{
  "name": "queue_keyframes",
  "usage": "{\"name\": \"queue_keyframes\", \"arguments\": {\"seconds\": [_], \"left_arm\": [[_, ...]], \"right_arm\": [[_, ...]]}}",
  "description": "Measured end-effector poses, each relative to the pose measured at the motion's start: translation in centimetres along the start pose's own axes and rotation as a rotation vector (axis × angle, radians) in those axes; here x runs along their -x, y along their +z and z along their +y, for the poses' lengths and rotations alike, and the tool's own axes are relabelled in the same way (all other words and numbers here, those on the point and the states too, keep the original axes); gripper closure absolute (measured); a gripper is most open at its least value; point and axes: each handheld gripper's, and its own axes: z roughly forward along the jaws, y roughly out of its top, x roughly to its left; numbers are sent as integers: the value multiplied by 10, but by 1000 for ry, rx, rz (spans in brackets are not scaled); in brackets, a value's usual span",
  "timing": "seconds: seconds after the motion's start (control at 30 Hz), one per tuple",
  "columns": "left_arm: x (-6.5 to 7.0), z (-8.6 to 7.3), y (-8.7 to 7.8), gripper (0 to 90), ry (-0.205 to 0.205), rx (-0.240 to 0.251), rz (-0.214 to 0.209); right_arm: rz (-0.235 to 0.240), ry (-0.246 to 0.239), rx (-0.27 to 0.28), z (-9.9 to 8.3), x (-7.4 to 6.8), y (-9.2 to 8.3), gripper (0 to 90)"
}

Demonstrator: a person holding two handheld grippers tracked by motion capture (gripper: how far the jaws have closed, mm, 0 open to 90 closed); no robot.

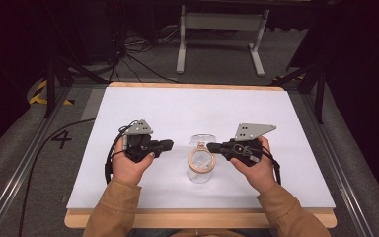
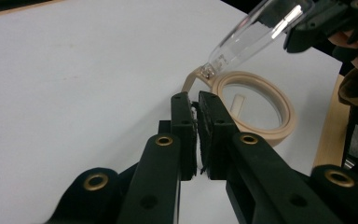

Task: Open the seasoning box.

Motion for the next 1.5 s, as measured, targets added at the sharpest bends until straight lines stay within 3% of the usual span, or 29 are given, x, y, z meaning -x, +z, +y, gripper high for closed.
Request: {"name": "queue_keyframes", "arguments": {"seconds": [0.5, 0.87, 0.97, 1.07, 1.2, 1.4, 1.5], "left_arm": [[-2, -10, -8, 836, -22, -22, 20], [-2, -8, -7, 832, -12, -19, 11], [-1, -6, -7, 827, -8, -22, 2], [0, -4, -8, 817, 2, -11, -5], [1, 1, -10, 805, 14, -8, -16], [-6, 3, -14, 782, 5, -16, 26], [-14, 1, -16, 775, -20, -36, 71]], "right_arm": [[-40, 66, 17, -7, 28, 4, 900], [-43, 58, 23, -6, 27, 0, 900], [2, 29, 23, -1, 23, -3, 900], [51, -20, 14, 3, 17, -9, 900], [45, -44, 12, 8, 14, -21, 900], [-7, -14, 30, 8, 21, -44, 843], [-51, 22, 31, 3, 33, -60, 786]]}}
